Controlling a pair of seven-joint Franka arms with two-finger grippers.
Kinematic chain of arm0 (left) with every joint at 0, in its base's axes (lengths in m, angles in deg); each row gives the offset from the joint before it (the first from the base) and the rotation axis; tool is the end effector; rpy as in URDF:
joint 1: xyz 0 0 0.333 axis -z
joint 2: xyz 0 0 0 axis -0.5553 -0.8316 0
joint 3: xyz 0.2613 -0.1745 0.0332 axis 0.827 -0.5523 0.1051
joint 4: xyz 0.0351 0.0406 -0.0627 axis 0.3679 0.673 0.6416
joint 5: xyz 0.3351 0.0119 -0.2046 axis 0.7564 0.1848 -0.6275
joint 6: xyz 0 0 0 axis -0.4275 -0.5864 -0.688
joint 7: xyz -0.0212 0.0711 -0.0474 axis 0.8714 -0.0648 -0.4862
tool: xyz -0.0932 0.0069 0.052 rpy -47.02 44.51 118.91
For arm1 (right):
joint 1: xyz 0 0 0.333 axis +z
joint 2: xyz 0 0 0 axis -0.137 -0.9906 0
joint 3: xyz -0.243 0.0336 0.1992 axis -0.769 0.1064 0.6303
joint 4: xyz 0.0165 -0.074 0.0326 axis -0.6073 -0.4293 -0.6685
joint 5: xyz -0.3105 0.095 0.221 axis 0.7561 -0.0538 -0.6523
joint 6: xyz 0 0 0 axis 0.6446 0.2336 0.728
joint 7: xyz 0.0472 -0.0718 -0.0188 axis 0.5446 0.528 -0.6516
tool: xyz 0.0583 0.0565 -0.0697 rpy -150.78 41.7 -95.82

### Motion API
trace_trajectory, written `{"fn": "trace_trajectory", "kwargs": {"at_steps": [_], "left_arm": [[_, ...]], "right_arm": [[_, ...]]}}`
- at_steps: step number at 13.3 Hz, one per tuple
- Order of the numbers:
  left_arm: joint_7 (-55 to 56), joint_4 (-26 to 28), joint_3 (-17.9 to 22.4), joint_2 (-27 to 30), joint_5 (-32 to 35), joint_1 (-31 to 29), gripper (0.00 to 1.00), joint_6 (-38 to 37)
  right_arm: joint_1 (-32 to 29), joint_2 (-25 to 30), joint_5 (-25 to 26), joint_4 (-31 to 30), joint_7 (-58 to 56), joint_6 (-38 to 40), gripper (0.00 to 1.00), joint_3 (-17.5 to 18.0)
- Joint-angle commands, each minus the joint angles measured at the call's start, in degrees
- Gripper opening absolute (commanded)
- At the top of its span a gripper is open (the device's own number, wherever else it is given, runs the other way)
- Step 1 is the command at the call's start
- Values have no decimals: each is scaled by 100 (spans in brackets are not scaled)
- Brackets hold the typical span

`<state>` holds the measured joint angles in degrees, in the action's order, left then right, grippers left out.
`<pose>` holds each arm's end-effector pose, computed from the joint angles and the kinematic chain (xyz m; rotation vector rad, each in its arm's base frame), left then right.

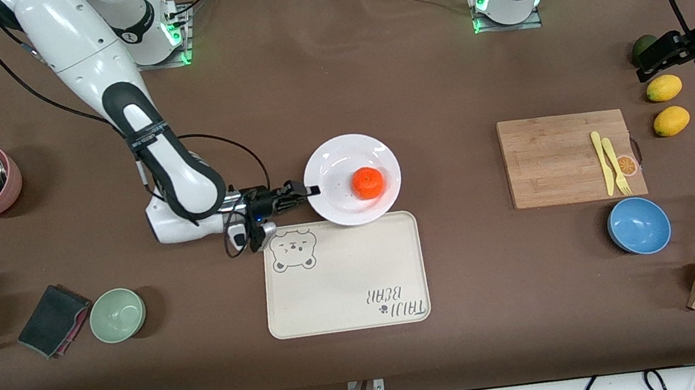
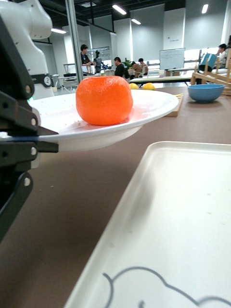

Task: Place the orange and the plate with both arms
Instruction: 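Slide the plate with the right gripper onto the bear tray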

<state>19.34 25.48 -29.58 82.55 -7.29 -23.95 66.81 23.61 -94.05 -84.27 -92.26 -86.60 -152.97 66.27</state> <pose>0.5520 0.0051 0.6174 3.1304 0.1325 -0.1387 0.5967 0.2966 0.1737 -2.0260 -0.2328 0.1744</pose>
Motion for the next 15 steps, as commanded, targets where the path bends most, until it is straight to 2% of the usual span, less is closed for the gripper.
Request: {"fn": "trace_trajectory", "kwargs": {"at_steps": [1, 6, 9, 11, 15], "left_arm": [[34, -168, -5, -79, 193, 6, 100, -118], [34, -168, -5, -79, 193, 6, 100, -118], [34, -151, 4, -79, 193, 6, 100, -118], [34, -151, 12, -79, 193, 6, 100, -118], [34, -159, 4, -79, 193, 6, 100, -118]], "right_arm": [[0, -186, 211, 479, 516, 107, 0, -180], [-97, -1047, 194, 1894, 1184, 28, 0, -287], [17, -1636, 176, 2571, 1317, -462, 0, -261], [166, -1813, 185, 2784, 1387, -814, 0, -243], [167, -2007, 228, 2934, 1335, -886, 0, -278]]}}
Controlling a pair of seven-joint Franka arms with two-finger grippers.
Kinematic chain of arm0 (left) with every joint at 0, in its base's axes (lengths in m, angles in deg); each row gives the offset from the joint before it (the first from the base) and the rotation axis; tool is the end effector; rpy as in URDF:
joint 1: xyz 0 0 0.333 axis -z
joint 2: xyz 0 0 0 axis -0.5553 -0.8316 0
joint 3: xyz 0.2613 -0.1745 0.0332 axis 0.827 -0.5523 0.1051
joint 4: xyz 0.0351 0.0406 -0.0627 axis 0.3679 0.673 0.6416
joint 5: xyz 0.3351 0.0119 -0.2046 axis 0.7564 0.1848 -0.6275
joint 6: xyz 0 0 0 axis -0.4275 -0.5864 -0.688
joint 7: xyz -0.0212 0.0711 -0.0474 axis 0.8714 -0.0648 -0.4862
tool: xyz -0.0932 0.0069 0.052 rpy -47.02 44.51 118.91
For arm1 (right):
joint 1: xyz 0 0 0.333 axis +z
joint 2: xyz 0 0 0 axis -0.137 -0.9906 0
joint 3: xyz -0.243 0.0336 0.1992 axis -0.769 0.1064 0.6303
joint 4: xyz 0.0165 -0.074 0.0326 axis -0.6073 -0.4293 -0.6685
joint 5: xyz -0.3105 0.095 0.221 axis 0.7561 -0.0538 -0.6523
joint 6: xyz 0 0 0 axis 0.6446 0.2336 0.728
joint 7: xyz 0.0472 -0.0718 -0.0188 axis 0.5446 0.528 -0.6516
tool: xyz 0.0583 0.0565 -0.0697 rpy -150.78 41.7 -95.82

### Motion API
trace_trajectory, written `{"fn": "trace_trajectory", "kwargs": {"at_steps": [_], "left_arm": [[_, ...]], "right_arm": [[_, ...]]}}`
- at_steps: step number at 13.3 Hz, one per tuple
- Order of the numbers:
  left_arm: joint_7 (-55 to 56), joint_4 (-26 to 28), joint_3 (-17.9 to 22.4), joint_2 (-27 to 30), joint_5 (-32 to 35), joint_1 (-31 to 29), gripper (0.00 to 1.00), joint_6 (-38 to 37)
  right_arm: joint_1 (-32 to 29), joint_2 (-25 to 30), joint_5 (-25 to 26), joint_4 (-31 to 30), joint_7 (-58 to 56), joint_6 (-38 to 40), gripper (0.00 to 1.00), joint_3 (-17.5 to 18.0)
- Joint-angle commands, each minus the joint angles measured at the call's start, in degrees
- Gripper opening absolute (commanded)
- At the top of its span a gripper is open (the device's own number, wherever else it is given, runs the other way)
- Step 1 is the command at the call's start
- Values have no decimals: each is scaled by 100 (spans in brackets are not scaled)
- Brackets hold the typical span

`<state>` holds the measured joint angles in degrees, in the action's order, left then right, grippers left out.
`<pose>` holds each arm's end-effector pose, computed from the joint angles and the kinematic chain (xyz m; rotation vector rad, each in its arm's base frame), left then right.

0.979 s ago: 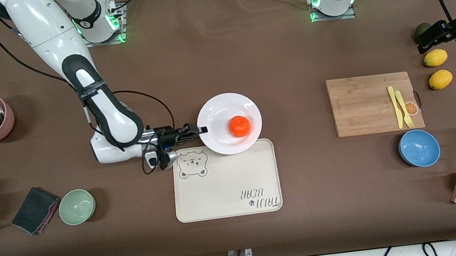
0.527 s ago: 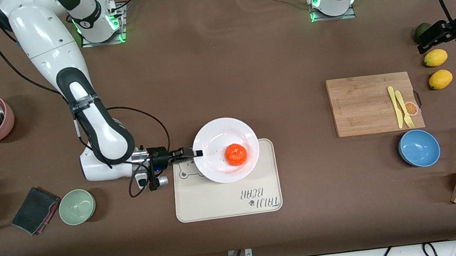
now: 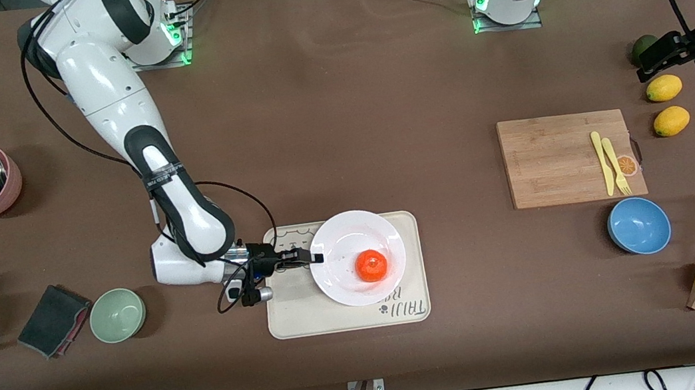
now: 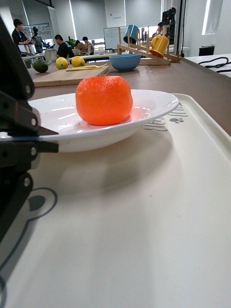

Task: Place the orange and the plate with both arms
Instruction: 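Slide the plate with the right gripper onto the bear tray, then open the right gripper and draw it back from the plate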

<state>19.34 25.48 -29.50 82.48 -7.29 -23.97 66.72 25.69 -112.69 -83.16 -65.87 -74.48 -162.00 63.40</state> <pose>0.5521 0.0060 0.6166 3.1304 0.1352 -0.1431 0.6958 0.2977 0.1269 -2.1338 -0.0105 0.0123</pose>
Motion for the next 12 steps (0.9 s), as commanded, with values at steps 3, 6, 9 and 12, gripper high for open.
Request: {"fn": "trace_trajectory", "kwargs": {"at_steps": [3, 6, 9, 12], "left_arm": [[34, -167, -13, -71, 184, 17, 100, -109], [34, -167, -22, -71, 175, 26, 100, -109], [34, -167, -22, -71, 175, 26, 100, -109], [34, -167, -22, -71, 175, 26, 100, -109]], "right_arm": [[-76, -83, 563, 268, 140, 77, 100, 0], [-138, 172, 1487, 241, 454, 445, 100, -9], [-94, 541, 2943, 241, 1543, 744, 100, -70], [-94, 962, 4341, 242, 2203, 1359, 100, -79]]}}
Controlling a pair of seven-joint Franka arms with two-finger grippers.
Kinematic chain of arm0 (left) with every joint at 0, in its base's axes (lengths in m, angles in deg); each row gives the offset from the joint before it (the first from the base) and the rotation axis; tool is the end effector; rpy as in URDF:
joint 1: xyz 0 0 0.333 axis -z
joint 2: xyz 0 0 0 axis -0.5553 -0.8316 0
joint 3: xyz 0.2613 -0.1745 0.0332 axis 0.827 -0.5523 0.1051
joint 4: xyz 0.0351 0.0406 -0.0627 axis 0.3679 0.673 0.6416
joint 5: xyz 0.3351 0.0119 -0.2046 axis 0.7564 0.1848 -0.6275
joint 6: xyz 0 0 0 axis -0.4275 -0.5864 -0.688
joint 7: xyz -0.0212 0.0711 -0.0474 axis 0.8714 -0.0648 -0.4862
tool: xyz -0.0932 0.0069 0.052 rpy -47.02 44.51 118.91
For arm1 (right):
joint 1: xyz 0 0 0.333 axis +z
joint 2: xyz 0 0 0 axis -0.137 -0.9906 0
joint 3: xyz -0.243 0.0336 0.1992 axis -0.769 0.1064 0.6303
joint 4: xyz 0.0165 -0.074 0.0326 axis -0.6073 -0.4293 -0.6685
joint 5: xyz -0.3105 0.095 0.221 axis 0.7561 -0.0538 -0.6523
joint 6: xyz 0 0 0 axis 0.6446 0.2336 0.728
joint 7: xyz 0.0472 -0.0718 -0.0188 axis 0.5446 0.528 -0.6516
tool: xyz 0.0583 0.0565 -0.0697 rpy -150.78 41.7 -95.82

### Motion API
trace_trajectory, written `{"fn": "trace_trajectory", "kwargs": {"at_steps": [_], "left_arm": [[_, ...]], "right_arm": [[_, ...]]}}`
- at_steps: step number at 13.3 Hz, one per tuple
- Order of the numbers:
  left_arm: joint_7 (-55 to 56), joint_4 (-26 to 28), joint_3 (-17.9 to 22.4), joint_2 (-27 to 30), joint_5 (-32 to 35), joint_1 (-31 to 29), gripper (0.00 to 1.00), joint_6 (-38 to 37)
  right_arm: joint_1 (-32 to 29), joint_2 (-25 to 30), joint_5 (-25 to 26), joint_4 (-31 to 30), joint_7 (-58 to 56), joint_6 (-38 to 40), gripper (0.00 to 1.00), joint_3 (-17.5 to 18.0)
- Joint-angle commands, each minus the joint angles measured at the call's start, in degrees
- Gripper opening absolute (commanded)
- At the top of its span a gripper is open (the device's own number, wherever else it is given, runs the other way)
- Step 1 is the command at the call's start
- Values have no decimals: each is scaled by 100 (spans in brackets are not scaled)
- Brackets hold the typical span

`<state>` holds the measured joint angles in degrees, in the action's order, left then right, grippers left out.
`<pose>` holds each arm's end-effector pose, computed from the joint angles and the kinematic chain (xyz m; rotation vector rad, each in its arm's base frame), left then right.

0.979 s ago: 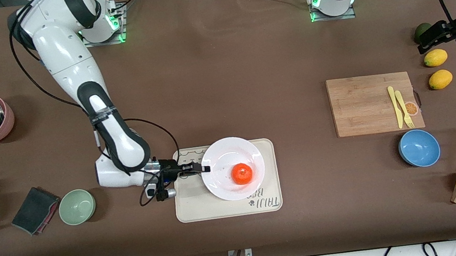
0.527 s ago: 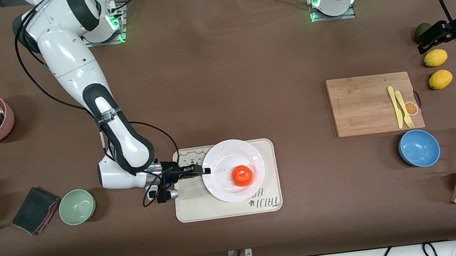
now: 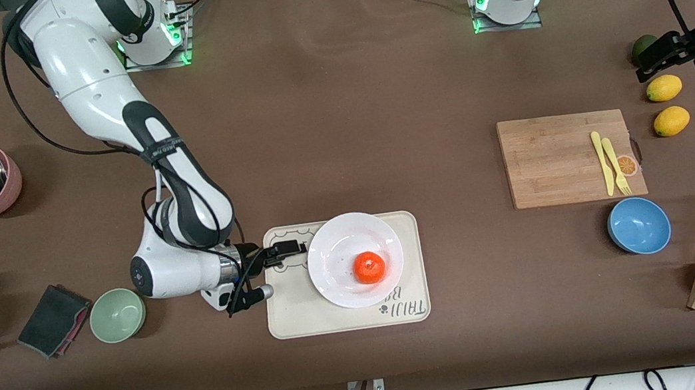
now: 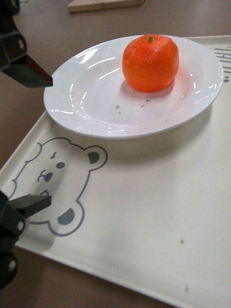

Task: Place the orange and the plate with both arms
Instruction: 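Open the right gripper and draw it back from the plate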

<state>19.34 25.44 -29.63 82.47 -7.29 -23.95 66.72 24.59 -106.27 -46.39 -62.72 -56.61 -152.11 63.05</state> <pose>0.5522 0.0046 0.6168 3.1307 0.1311 -0.1423 0.7075 0.2816 0.2114 -2.5486 -0.3012 0.1756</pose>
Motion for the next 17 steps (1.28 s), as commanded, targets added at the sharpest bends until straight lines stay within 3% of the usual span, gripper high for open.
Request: {"fn": "trace_trajectory", "kwargs": {"at_steps": [1, 3, 5, 7, 9, 11, 15, 17], "left_arm": [[34, -164, -10, -71, 175, 24, 100, -109], [34, -164, -10, -71, 175, 24, 100, -109], [34, -164, -10, -71, 175, 24, 100, -109], [34, -164, -10, -71, 175, 24, 100, -109], [34, -164, -10, -71, 167, 15, 100, -109], [34, -164, -10, -71, 175, 15, 100, -109], [34, -164, -10, -71, 175, 15, 100, -109], [34, -164, -10, -71, 175, 15, 100, -109]], "right_arm": [[16, 505, 1156, -73, 698, 659, 100, -44], [-10, 918, 2150, -65, 1042, 1423, 100, -53], [-37, 1392, 2749, -56, 1070, 2057, 100, -332], [-37, 1849, 3041, -56, 1052, 2549, 100, -911], [-37, 2333, 3059, -56, 991, 2962, 100, -1553], [-2, 2825, 3042, -56, 860, 3648, 100, -1976], [-598, 4537, 3033, -1328, 823, 3186, 100, -1917], [-1202, 5319, 3365, -2134, 910, 3202, 100, -1313]]}}
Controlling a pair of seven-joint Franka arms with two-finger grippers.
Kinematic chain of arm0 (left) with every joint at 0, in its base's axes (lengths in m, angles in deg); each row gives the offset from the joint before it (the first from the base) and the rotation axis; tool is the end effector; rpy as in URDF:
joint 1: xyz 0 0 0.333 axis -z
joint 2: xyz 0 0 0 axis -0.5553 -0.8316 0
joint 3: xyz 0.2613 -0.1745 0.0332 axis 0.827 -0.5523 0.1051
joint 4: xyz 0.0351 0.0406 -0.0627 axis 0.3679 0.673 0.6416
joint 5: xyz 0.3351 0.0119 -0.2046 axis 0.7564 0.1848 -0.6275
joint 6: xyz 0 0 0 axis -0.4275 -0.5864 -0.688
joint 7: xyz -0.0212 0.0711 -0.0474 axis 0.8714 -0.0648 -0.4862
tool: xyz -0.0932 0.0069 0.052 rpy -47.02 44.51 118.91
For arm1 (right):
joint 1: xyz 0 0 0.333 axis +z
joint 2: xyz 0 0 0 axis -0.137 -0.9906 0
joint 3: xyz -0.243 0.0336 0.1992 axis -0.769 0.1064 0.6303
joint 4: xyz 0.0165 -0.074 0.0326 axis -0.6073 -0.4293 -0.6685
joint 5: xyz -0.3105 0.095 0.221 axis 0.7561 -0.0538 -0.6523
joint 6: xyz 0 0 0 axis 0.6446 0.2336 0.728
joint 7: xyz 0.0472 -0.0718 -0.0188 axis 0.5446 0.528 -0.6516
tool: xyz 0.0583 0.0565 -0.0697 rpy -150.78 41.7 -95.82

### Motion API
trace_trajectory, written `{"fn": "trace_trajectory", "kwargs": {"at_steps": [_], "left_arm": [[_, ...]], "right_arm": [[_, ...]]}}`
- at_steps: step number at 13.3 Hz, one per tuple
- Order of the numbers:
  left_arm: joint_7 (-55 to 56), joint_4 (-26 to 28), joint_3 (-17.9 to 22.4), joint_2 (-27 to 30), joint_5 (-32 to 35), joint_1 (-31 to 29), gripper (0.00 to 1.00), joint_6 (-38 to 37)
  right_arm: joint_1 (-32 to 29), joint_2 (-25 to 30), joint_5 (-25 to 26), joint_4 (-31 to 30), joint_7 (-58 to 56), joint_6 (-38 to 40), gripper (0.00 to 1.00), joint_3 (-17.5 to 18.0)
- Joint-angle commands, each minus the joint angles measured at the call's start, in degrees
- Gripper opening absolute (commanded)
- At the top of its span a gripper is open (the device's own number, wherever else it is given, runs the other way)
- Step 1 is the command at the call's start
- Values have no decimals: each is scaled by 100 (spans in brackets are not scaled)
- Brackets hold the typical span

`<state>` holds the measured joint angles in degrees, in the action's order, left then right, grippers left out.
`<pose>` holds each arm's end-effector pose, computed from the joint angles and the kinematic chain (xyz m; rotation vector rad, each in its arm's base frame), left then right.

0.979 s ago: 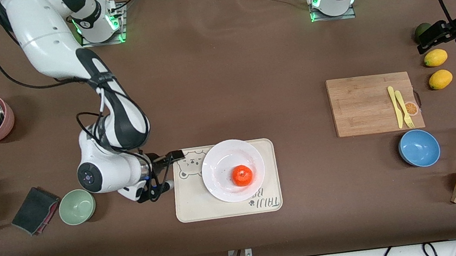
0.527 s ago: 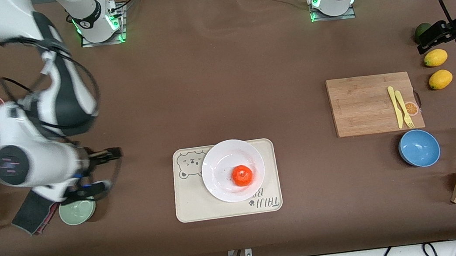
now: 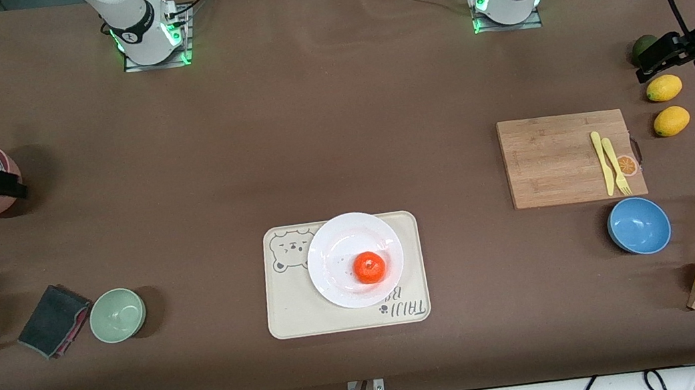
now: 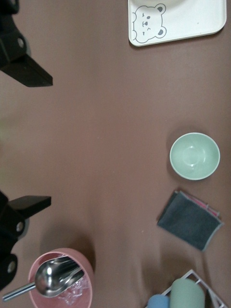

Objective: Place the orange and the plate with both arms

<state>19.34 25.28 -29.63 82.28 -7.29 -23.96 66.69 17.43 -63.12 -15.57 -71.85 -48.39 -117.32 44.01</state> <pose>0.5531 0.0045 0.6163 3.1312 0.1315 -0.1438 0.6007 -0.0349 0.6123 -3.1227 0.0518 0.1545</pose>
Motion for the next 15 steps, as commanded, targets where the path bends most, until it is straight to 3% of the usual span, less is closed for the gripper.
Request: {"fn": "trace_trajectory", "kwargs": {"at_steps": [1, 4, 6, 15], "left_arm": [[34, -148, -10, -51, 175, 15, 100, -106], [34, -148, -10, -51, 175, 15, 100, -106], [34, -148, -10, -51, 175, 15, 100, -106], [34, -148, -10, -51, 175, 15, 100, -106]], "right_arm": [[-820, 1347, 337, -1739, 132, -425, 100, 916], [-920, 1780, 363, -2271, 229, -611, 100, 1112], [-1192, 1720, 346, -2237, 229, -672, 100, 1262], [-1166, 1526, 372, -2008, 168, -699, 100, 1315]]}}
